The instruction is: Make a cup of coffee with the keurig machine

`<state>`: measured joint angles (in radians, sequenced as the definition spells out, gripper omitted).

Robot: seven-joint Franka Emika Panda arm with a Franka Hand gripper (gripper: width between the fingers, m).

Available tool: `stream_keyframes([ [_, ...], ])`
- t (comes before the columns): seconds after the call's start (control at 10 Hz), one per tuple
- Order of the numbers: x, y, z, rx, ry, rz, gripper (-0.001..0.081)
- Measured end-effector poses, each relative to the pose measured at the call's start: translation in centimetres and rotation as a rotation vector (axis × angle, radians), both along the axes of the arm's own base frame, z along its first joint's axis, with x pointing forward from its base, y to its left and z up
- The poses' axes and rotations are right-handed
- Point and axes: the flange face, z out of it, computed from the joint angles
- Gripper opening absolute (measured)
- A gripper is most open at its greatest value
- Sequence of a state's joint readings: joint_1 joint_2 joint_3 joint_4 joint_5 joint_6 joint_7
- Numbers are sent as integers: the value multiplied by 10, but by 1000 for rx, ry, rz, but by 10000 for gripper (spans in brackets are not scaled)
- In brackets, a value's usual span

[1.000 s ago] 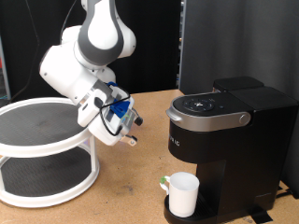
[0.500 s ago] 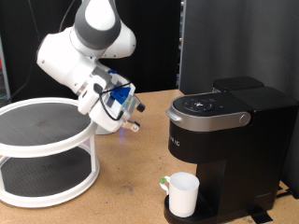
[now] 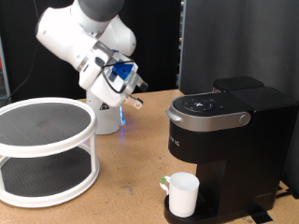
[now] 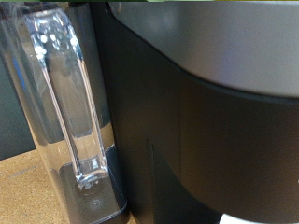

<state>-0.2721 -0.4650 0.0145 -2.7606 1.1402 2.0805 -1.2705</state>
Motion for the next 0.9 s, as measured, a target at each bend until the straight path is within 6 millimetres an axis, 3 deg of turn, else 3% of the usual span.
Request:
stream_keyframes([
  [0.2, -2, 4, 17, -25, 26, 7, 805],
  [0.9, -2, 7, 23, -8, 15, 24, 805],
])
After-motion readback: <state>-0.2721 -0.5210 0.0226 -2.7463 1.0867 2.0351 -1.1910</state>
